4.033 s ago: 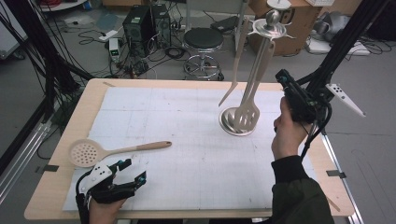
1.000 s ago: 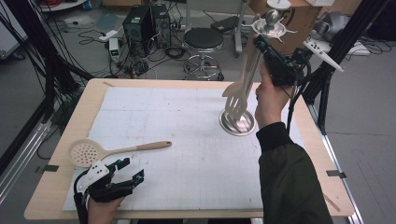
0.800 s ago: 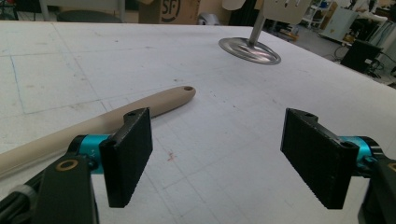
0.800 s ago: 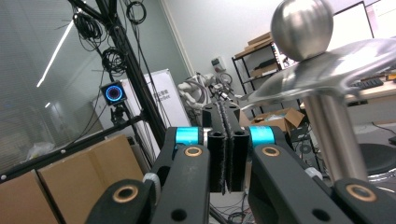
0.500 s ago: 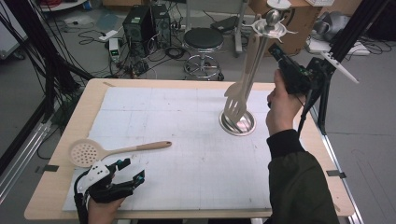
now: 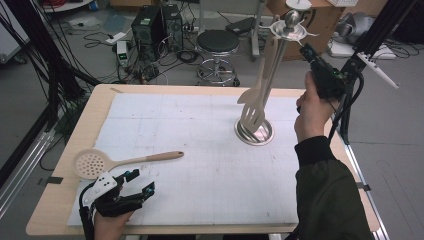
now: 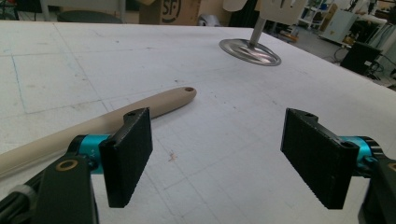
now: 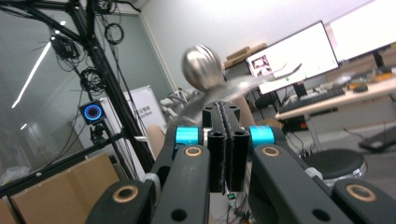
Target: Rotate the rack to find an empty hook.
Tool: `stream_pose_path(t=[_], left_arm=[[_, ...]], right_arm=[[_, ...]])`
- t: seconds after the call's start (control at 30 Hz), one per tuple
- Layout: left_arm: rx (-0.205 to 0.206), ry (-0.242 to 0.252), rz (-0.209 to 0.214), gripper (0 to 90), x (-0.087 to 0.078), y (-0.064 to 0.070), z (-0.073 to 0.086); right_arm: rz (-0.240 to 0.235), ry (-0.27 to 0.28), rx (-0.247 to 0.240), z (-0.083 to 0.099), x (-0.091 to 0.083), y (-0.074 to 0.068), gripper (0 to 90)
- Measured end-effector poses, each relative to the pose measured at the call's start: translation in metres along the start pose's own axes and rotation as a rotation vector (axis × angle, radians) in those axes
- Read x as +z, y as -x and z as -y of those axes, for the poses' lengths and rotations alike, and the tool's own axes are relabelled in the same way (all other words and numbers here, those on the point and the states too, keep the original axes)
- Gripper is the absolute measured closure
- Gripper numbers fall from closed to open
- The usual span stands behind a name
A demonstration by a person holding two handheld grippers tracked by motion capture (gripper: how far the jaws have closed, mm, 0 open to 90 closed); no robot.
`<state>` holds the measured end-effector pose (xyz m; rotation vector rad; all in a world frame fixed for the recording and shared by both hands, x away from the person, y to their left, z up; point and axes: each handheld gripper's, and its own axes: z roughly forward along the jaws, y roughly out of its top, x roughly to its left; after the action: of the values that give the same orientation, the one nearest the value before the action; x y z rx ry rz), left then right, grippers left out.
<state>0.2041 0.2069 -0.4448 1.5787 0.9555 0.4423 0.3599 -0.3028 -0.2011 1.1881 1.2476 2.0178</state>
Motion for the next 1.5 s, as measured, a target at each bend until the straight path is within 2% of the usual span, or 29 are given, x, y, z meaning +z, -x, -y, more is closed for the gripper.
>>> stream_pose_path(t=[0.1,0.2,0.4,0.8,1.33,1.5], left_arm=[[0.004,-0.001,-0.001,25.5,0.0,0.0,0.0],[-0.003,0.003,-0.006,25.6,-0.002,-0.002,0.0],[0.001,-0.003,-0.003,25.5,0.0,0.0,0.0],[0.002,-0.002,-0.002,25.5,0.0,0.0,0.0],[-0.016,0.01,-0.014,25.6,-0.005,-0.005,0.0],[-0.015,0.01,-0.014,25.6,-0.006,-0.005,0.001]], right_arm=[[0.005,-0.016,-0.03,0.0,0.0,-0.004,89.7],[-0.017,-0.022,-0.026,0.001,0.0,-0.004,89.7],[-0.039,-0.051,-0.08,0.003,0.002,-0.008,89.7],[-0.065,-0.077,-0.133,0.011,0.014,-0.028,89.7],[-0.063,-0.106,-0.139,0.016,0.042,-0.041,89.7],[-0.059,-0.11,-0.138,0.017,0.044,-0.042,89.7]])
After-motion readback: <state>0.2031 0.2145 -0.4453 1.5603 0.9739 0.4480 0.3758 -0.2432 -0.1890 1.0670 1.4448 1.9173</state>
